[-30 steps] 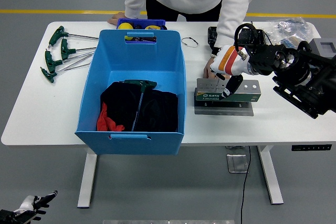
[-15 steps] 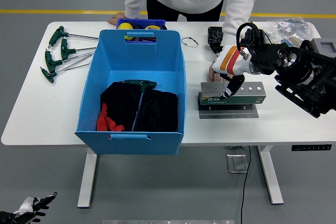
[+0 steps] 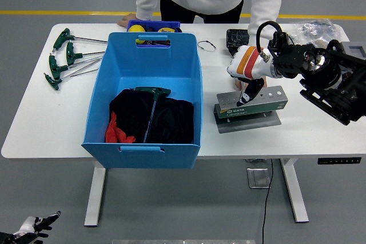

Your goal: Lift tool from toolbox,place it in box,lift tool from toolbox,place it in box

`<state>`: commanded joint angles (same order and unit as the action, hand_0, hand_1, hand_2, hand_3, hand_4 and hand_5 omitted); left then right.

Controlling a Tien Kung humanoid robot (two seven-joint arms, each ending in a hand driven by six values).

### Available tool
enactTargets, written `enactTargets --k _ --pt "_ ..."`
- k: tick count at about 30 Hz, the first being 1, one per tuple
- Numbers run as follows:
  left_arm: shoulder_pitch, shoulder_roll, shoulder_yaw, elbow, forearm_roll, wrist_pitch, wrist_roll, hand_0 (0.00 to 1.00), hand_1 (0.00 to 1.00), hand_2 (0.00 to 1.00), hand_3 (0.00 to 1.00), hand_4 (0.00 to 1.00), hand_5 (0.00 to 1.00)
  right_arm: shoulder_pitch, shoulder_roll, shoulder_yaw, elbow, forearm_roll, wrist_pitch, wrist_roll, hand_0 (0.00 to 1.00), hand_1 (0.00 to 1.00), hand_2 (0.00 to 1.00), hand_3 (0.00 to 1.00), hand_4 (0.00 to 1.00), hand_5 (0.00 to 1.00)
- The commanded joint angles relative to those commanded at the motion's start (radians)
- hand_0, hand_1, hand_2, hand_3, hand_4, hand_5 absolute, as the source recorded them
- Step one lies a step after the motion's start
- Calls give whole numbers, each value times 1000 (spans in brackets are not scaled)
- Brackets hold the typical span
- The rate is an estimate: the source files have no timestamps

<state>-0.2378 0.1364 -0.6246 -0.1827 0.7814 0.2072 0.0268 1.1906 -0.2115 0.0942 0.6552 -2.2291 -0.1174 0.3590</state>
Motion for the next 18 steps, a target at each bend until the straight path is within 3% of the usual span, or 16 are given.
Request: enactTargets --k 1,2,10,18 --pt "2 0 -2 0 2 0 0 630 664 702 724 747 672 4 -2 -5 4 10 -9 3 156 72 97 82 976 785" --pt "3 1 -3 1 3 0 0 627 659 701 724 747 672 6 -3 -7 5 14 -13 4 118 32 67 51 915 732" --pt "13 3 -13 3 14 1 1 625 658 700 724 747 672 29 -25 -44 48 83 -55 2 95 9 52 37 897 725" --pt "24 6 -32 3 31 1 4 622 656 699 724 747 672 58 -61 -62 98 107 -67 -10 66 2 38 33 911 741"
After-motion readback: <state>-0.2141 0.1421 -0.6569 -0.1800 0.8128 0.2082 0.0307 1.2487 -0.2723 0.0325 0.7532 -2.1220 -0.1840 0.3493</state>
